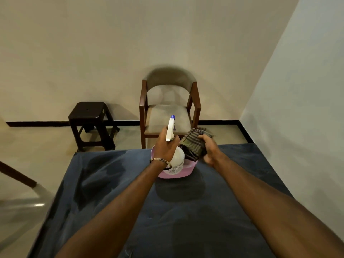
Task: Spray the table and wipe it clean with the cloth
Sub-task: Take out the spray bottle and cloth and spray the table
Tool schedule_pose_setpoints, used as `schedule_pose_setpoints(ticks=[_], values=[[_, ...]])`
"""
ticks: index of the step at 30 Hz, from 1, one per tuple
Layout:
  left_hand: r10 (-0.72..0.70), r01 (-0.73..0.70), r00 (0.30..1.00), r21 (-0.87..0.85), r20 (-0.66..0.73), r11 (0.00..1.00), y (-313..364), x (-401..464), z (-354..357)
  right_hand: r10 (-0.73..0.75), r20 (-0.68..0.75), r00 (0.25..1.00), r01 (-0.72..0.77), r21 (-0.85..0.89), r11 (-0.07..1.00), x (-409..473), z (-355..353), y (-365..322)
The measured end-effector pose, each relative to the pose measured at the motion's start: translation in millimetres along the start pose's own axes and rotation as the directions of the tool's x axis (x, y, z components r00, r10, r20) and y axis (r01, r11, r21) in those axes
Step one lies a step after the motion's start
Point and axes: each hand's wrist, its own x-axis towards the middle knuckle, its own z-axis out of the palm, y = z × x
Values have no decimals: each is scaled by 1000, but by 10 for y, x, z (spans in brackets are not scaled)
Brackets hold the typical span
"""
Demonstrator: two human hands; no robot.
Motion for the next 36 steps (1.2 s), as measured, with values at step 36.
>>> schedule_pose_setpoints(ticks=[36], values=[[-241, 270, 918, -51, 315, 962, 886, -2457, 180, -139, 150, 979, 107, 208, 972, -1607, -1184, 10]])
